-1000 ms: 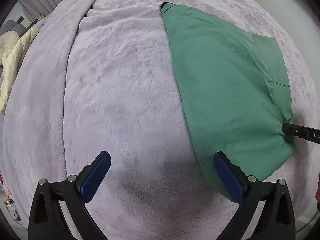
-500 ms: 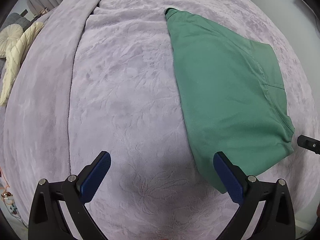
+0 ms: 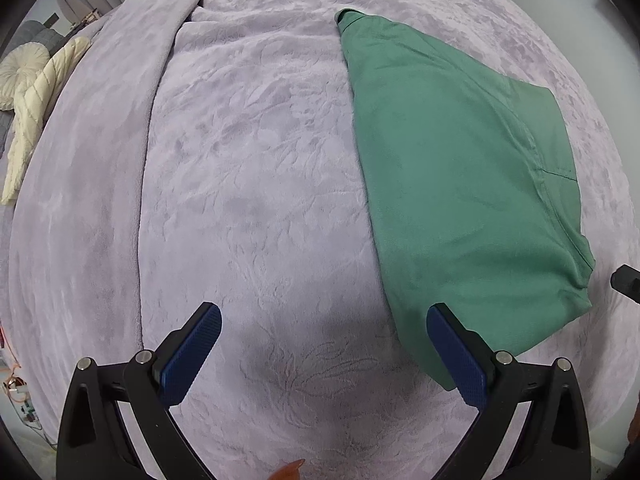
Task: Fold small clothes
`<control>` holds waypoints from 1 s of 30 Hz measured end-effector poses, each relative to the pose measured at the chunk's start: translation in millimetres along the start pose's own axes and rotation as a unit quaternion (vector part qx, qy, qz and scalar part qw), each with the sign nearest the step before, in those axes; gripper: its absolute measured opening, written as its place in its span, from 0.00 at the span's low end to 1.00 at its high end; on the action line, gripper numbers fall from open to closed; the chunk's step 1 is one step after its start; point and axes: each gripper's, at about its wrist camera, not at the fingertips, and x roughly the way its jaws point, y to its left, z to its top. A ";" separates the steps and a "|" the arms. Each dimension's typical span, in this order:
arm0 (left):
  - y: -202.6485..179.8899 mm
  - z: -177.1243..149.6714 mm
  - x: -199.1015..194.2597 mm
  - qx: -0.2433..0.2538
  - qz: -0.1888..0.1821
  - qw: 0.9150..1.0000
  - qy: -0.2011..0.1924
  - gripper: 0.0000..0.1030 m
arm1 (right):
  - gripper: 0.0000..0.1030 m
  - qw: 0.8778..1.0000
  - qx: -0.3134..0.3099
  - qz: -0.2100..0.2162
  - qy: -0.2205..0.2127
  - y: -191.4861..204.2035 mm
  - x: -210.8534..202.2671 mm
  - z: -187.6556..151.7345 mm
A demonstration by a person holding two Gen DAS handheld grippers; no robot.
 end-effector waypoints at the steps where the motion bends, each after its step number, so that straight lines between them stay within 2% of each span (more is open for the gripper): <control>1: -0.7 0.9 1.0 0.000 -0.002 1.000 0.000 1.00 | 1.00 1.000 0.000 0.002 -0.003 -0.6 -0.2 1.0; 11: -7.1 10.8 18.9 0.000 -0.004 1.000 0.028 1.00 | 1.00 1.000 0.009 0.019 0.023 -13.5 13.3 9.3; 24: -17.2 15.9 21.9 -0.009 -0.012 0.999 0.041 1.00 | 1.00 0.996 0.040 0.034 0.066 -45.5 29.2 20.4; 30: -21.8 20.9 24.8 -0.013 -0.030 0.999 0.042 1.00 | 1.00 0.995 0.048 0.040 0.072 -58.8 32.1 29.8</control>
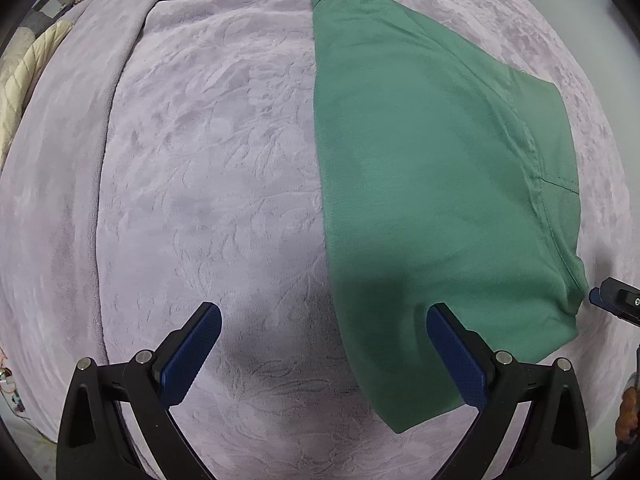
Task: Fold small clothes
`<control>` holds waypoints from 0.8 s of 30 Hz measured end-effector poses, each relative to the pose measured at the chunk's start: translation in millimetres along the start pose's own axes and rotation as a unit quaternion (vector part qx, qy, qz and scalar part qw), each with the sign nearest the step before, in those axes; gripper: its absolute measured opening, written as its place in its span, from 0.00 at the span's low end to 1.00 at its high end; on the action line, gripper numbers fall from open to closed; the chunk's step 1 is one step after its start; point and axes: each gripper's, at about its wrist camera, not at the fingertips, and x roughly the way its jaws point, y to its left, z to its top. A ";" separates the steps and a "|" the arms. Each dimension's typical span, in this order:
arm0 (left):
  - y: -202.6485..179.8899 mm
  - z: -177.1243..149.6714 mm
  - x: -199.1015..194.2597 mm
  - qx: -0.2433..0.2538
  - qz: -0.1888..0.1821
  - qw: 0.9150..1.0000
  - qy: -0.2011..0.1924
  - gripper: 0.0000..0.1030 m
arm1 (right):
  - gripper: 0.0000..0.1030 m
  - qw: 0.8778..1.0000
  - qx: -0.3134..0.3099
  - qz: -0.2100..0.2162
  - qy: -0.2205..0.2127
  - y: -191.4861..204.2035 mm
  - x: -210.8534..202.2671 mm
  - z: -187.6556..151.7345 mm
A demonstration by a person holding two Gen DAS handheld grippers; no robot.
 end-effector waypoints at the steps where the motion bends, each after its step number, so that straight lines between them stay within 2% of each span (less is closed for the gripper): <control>1: 0.5 2.7 -0.6 -0.001 -0.010 1.000 -0.004 1.00 | 1.00 1.000 0.000 0.003 -0.001 -1.4 -0.9 3.1; 6: 12.7 25.6 0.6 -0.017 -0.068 0.997 -0.022 1.00 | 1.00 0.999 -0.013 0.032 -0.014 -2.6 -5.8 24.3; 12: 22.7 46.8 37.3 -0.032 -0.142 0.989 0.018 1.00 | 1.00 0.998 -0.029 0.058 0.006 -6.8 18.5 54.6; 18: -7.6 59.6 61.8 -0.007 -0.170 0.985 0.031 1.00 | 1.00 0.995 -0.042 0.088 0.023 0.5 47.0 78.6; 20: -22.7 65.0 59.9 0.003 -0.173 0.985 0.025 1.00 | 1.00 0.991 -0.055 0.118 0.032 13.2 50.8 84.9; 21: -28.8 67.1 59.8 0.006 -0.159 0.987 0.024 1.00 | 1.00 0.987 -0.065 0.140 0.036 21.9 51.2 86.8; 22: -32.3 68.2 61.9 0.008 -0.149 0.988 0.023 1.00 | 1.00 0.985 -0.081 0.146 0.037 30.8 50.9 88.1; 24: -30.9 70.4 68.3 0.004 -0.157 0.987 0.024 1.00 | 1.00 0.985 -0.106 0.129 0.039 38.2 53.9 90.7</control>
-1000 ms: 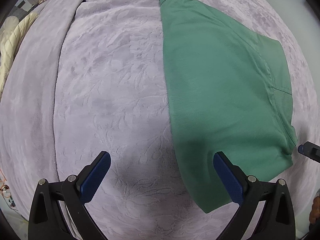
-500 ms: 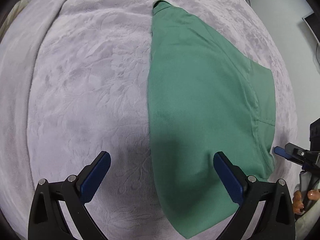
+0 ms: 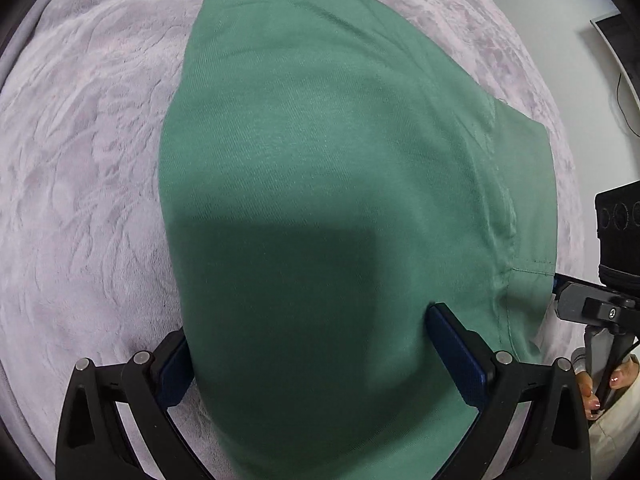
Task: Fold small clothes
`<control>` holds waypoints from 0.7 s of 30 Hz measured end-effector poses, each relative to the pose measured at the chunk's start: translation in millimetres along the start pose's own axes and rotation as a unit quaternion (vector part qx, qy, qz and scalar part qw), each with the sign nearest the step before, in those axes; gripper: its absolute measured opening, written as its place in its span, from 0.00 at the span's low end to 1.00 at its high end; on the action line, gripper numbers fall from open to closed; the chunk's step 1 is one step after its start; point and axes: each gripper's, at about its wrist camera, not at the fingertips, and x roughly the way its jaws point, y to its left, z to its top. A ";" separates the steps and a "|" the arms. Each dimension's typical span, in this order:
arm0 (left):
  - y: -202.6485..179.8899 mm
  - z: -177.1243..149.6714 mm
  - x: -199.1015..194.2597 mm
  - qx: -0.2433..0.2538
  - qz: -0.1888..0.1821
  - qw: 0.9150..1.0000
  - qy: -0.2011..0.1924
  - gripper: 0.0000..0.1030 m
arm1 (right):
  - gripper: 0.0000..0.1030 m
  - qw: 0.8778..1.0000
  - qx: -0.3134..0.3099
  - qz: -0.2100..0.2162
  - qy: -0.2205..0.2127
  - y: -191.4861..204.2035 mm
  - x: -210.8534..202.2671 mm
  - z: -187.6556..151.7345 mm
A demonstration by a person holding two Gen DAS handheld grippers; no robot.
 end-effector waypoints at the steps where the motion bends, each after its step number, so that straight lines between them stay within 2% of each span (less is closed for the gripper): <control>1: 3.2 1.2 4.1 -0.005 -0.009 1.000 0.005 1.00 | 1.00 1.000 0.001 -0.001 0.006 -3.4 3.6 1.2; 4: 11.8 2.7 11.6 -0.011 -0.020 1.000 0.010 1.00 | 1.00 1.000 0.027 0.012 0.011 -22.8 13.4 3.9; 7: -1.8 9.1 13.7 -0.004 -0.007 1.000 0.004 0.99 | 1.00 0.999 0.042 0.022 0.005 -24.3 18.6 7.1; 10: -12.0 9.3 6.2 -0.004 0.008 1.000 -0.009 0.85 | 0.99 0.998 0.046 0.042 0.006 -14.8 22.1 8.8; 11: -12.6 8.1 1.3 -0.008 0.009 1.000 -0.014 0.77 | 0.91 0.998 0.047 0.051 0.005 -11.6 22.8 8.8; 12: -12.7 6.7 -4.4 -0.011 0.007 1.000 -0.019 0.69 | 0.73 0.998 0.047 0.052 0.005 -9.3 22.9 8.1; 13: -12.5 5.3 -9.9 -0.014 0.002 1.000 -0.023 0.65 | 0.67 0.998 0.045 0.046 0.008 -10.7 19.7 4.0; 15: -12.0 6.2 -18.8 -0.016 -0.007 0.999 -0.028 0.54 | 0.32 0.998 0.045 0.050 0.008 -9.6 14.4 1.3; 17: -15.1 4.7 -29.3 -0.012 -0.015 0.999 -0.033 0.49 | 0.29 0.995 0.049 0.083 0.006 -8.0 5.6 -0.9; 21: -22.4 -7.3 -54.3 0.003 -0.021 0.999 -0.042 0.48 | 0.29 0.994 0.031 0.103 0.006 19.2 -4.2 -5.5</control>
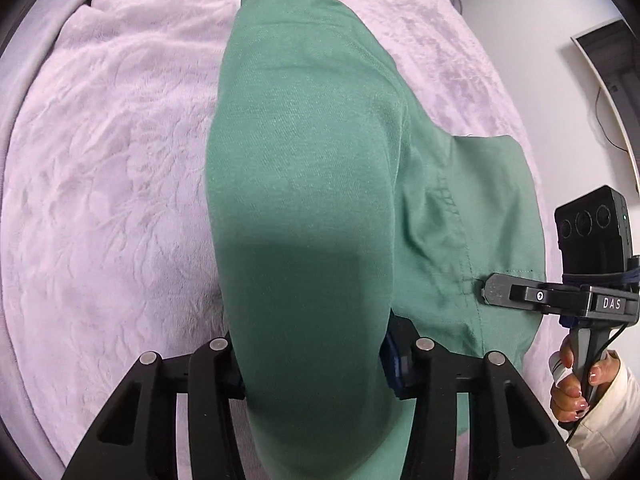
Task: Fold small clothes
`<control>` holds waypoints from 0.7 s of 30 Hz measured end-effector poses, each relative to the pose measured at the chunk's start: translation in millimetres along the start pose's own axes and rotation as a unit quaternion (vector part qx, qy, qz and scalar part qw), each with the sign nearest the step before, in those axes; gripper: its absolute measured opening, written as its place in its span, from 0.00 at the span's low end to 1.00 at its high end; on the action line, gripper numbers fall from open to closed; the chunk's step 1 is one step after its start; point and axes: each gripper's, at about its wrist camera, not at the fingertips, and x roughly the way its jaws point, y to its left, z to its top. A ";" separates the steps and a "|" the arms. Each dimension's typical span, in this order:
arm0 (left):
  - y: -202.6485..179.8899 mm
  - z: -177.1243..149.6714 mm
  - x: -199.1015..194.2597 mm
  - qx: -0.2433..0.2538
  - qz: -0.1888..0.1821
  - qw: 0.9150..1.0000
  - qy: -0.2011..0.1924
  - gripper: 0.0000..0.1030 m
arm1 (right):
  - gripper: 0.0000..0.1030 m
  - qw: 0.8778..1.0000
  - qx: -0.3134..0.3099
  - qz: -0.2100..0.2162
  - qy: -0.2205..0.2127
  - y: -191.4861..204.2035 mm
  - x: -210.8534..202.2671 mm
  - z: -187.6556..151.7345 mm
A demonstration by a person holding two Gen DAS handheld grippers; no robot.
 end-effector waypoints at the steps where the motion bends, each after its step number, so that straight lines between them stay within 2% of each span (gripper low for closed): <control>1: -2.0 -3.0 -6.6 0.001 -0.002 1.000 -0.002 0.48 | 0.29 1.000 -0.003 0.001 0.000 7.2 -0.7 -3.2; 7: 12.8 -37.9 -53.0 0.006 -0.014 1.000 -0.014 0.48 | 0.29 1.000 -0.013 0.017 -0.002 39.8 -0.4 -33.6; 14: 66.1 -104.7 -93.6 -0.004 -0.010 1.000 -0.014 0.48 | 0.29 1.000 -0.021 0.014 0.007 82.1 42.5 -84.6; 19: 107.8 -149.2 -87.1 -0.011 0.024 1.000 0.002 0.48 | 0.31 1.000 -0.007 0.007 0.021 93.1 91.9 -125.5; 21: 125.0 -159.3 -78.9 -0.026 0.051 0.998 0.021 0.48 | 0.32 0.999 0.016 -0.036 0.023 84.0 111.3 -135.1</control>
